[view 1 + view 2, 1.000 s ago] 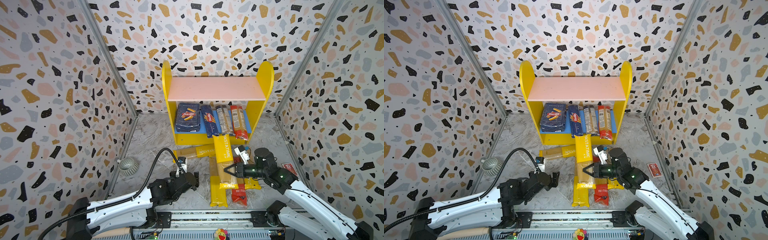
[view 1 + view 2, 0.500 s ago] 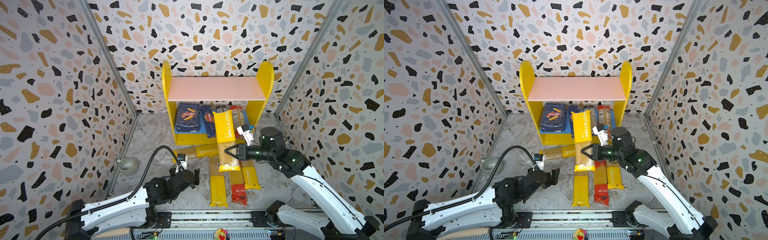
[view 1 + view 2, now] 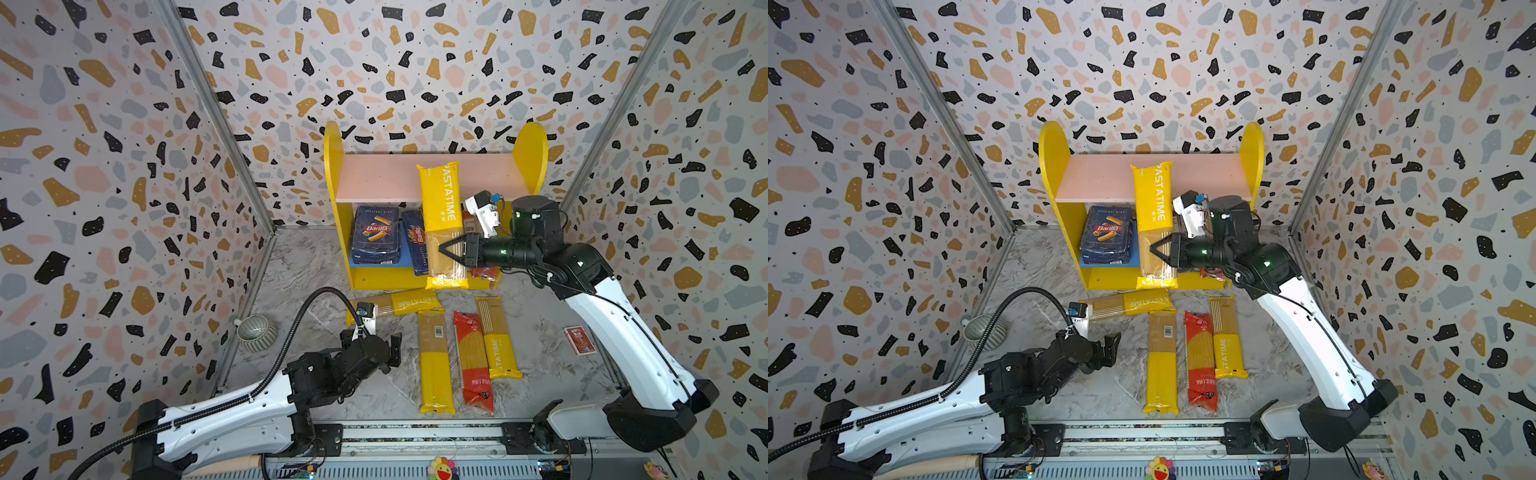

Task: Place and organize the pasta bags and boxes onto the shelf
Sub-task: 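Lift the yellow Pastatime bag upright with the right gripper toward the shelf, then lay the Pastatime bag onto the pink top shelf with the right gripper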

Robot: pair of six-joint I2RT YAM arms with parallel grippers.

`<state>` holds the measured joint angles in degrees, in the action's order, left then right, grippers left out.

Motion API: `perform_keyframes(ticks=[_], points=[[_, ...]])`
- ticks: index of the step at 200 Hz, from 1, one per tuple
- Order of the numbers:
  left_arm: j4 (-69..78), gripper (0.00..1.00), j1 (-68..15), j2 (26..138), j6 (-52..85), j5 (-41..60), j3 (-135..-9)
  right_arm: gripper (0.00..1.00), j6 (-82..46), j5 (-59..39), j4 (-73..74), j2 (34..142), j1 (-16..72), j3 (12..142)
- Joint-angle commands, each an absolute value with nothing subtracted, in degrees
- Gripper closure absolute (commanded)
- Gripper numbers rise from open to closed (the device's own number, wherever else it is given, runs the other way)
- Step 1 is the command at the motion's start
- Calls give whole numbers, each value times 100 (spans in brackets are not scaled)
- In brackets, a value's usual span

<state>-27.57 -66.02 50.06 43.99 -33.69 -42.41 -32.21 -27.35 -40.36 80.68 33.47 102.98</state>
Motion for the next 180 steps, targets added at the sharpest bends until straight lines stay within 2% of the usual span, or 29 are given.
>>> perform_keyframes(ticks=[1,40,67,91,147,166,180], points=[[-2876,0,-6574,4963,4193,-3631,-4456,95,-3082,-2845,-3285,8285,3318,11142],[-2965,1,-6480,4759,4175,-3700,-4473,95,-3117,-2972,-3372,9638,3268,13160],[-3091,0,-6412,4637,4157,-3713,-4534,95,-3656,-3540,-3099,10653,2922,14549],[-3222,1,-6325,4564,4116,-3735,-4570,95,-4101,-3808,-2423,11043,2711,14564],[-3375,1,-5959,4515,3957,-3606,-4622,91,-4201,-3823,-2005,11541,2534,14577],[-3329,0,-5801,4573,3858,-3489,-4649,83,-4184,-3814,-2004,11625,2506,14564],[-3276,0,-5694,4653,3776,-3388,-4671,72,-4184,-3832,-2021,11682,2502,14561]])
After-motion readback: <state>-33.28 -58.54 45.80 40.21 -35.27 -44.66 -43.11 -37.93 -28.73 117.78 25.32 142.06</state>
